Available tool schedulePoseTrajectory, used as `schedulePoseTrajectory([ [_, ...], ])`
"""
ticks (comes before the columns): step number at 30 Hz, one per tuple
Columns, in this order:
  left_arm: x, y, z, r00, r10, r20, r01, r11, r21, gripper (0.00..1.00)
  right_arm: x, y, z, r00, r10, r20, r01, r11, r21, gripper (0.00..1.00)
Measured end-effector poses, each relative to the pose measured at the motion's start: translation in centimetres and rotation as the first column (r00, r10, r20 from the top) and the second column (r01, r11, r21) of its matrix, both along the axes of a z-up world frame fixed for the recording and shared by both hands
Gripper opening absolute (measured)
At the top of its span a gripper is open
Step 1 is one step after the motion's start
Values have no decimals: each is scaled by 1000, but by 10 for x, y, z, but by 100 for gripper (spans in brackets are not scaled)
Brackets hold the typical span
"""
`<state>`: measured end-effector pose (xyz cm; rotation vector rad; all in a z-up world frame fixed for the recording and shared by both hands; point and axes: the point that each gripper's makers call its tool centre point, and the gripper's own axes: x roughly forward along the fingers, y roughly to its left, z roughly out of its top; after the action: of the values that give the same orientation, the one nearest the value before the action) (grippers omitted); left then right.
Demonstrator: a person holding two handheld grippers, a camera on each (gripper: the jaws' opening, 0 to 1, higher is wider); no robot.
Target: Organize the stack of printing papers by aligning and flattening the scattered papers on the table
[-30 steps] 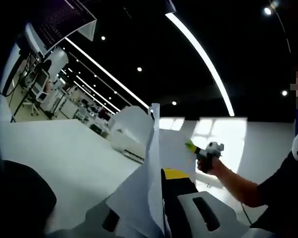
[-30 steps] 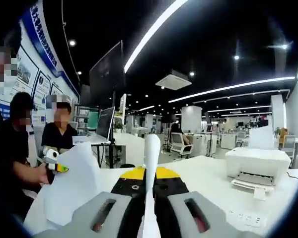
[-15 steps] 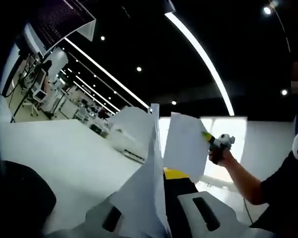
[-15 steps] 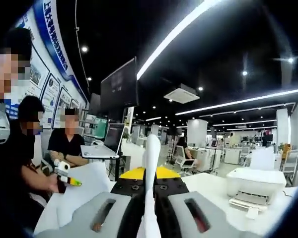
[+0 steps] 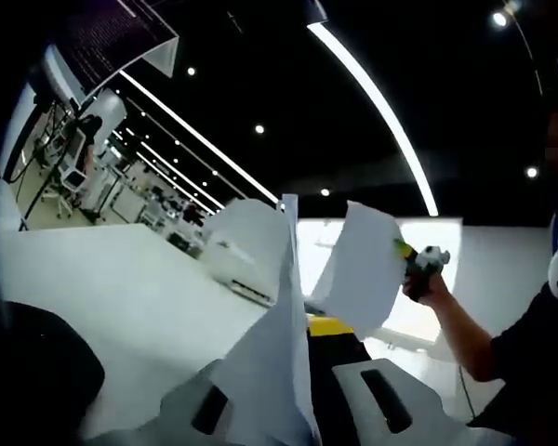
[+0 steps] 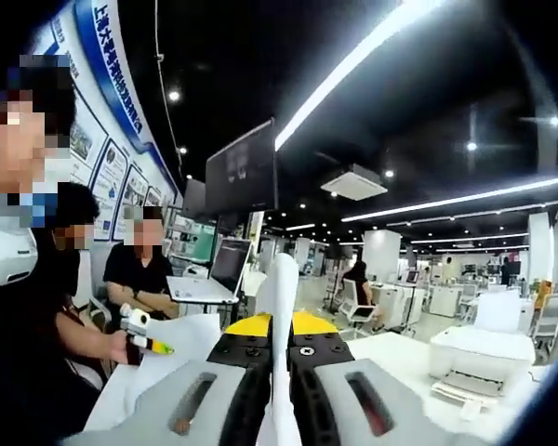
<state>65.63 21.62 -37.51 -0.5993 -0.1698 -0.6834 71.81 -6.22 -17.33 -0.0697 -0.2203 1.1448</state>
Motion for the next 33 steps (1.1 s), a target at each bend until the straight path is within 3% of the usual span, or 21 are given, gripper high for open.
schedulePoseTrajectory([
  [22, 2, 3, -1, 1000, -6, 2, 6, 1000, 1, 6, -41, 6, -5, 991, 129, -28, -131, 988, -81, 1],
  [33, 1, 4, -2, 1000, -7, 0, 7, 1000, 4, 6, -58, 3, 2, 983, 179, -48, -182, 979, -88, 1],
])
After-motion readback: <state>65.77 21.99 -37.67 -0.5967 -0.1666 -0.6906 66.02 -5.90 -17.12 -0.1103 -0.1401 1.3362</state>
